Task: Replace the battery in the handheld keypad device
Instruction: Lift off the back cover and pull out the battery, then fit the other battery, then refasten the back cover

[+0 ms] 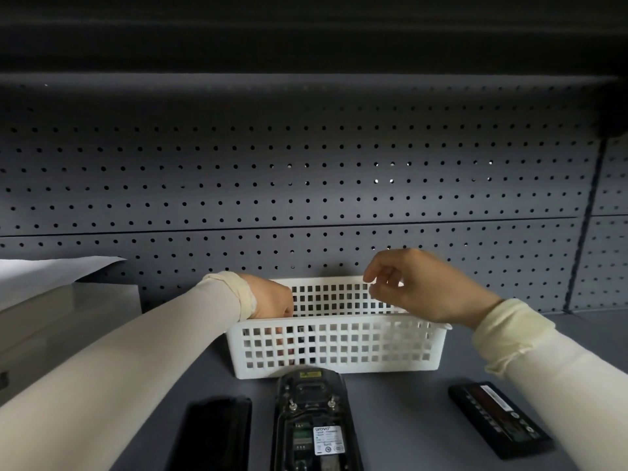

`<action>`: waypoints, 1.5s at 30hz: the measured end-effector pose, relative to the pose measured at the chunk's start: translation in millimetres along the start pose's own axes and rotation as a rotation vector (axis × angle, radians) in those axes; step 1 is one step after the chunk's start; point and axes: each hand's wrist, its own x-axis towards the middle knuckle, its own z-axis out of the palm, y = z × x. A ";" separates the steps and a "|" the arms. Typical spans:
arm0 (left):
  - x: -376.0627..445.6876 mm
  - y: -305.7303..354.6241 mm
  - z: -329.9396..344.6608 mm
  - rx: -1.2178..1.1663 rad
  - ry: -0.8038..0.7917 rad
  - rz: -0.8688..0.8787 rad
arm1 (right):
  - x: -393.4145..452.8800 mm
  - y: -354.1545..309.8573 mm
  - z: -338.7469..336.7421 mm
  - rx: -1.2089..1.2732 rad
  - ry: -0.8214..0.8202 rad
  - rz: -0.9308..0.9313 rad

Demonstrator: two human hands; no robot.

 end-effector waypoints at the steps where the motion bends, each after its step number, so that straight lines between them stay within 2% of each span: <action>1: -0.2 -0.2 -0.3 0.008 0.001 -0.005 | -2.2 2.2 -2.9 -0.006 0.002 0.010; 5: -3.2 -1.6 -2.7 -0.081 0.034 0.012 | -14.4 11.4 -14.8 -0.020 0.004 0.062; 7: -11.2 -2.5 -8.9 -0.138 0.127 0.032 | -21.6 15.7 -19.4 -0.030 0.001 0.079; 11: -39.7 -0.5 -34.8 -0.125 0.525 0.044 | -37.4 22.8 -28.4 -0.052 -0.009 0.123; 13: -55.8 11.0 -47.1 -0.200 0.726 0.084 | -46.5 25.2 -32.9 -0.068 -0.024 0.153; 15: -71.3 32.2 -53.9 -0.250 0.819 0.151 | -56.2 28.2 -36.4 -0.079 -0.049 0.178; 21: -101.8 112.4 -48.0 -0.226 0.704 0.368 | -85.5 37.8 -42.0 -0.101 -0.124 0.211; 27: -90.6 170.0 -25.5 -0.172 0.549 0.477 | -108.1 46.6 -39.6 -0.070 -0.183 0.238; 33: -71.8 192.4 -0.7 0.060 0.287 0.384 | -125.1 56.0 -33.8 -0.007 -0.320 0.250; 37: -62.7 191.4 5.7 0.073 0.274 0.336 | -134.8 60.1 -30.6 0.043 -0.366 0.267; 45: -55.3 194.3 7.4 -0.062 0.234 0.310 | -141.2 61.4 -35.6 0.083 -0.461 0.264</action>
